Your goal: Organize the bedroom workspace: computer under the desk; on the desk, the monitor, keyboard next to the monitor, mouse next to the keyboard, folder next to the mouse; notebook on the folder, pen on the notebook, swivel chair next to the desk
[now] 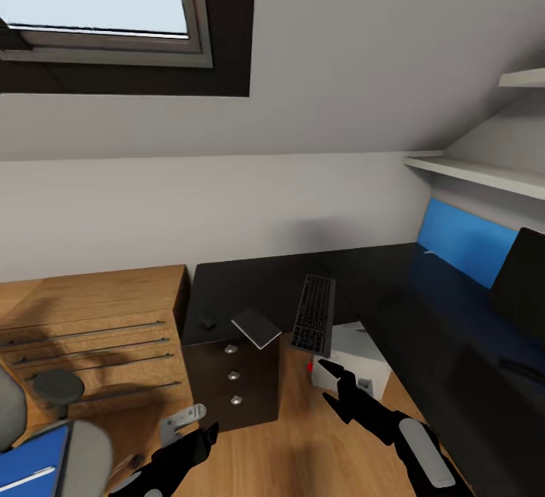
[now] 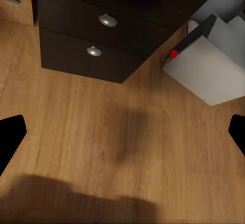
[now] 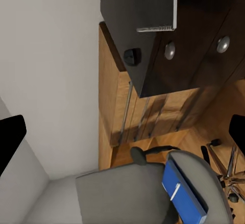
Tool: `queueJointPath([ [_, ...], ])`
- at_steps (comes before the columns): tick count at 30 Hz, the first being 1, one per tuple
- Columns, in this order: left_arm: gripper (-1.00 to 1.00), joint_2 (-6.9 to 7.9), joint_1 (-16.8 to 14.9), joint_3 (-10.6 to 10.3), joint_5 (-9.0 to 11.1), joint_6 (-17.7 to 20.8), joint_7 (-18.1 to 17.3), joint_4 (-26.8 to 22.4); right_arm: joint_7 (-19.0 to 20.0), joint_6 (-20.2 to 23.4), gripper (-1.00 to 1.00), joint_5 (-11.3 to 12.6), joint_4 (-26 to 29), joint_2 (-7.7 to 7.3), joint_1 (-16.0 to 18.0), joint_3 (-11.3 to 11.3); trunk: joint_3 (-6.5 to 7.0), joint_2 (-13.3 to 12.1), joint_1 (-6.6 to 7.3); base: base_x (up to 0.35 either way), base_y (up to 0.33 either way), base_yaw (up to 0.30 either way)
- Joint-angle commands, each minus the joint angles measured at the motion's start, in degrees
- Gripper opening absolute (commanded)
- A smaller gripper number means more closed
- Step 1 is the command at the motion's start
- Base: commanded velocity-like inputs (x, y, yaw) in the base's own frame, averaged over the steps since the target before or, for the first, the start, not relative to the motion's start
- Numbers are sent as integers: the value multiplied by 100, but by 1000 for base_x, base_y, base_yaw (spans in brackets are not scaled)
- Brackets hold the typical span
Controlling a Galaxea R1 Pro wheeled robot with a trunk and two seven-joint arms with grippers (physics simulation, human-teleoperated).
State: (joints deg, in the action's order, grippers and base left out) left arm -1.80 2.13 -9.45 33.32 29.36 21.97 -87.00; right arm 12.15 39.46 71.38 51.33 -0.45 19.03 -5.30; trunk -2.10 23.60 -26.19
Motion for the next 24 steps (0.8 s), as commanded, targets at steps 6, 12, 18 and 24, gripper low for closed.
queueJointPath([
  [6,100,-3,-2,-12,60,17,53,-6,23,35,100,-15,-2,1,5,-15,-12,12,-4,0,84,0],
  [12,100,-5,-2,-13,60,17,53,-5,24,35,100,-21,-117,1,5,-15,-12,12,-4,0,4,0],
  [18,100,-5,-2,-13,60,17,53,-7,28,35,100,-20,-129,1,5,-15,-12,12,-4,0,0,0],
  [24,100,-5,-2,-13,60,17,53,-7,27,35,100,-22,-131,1,5,-15,-12,12,-4,0,0,0],
])
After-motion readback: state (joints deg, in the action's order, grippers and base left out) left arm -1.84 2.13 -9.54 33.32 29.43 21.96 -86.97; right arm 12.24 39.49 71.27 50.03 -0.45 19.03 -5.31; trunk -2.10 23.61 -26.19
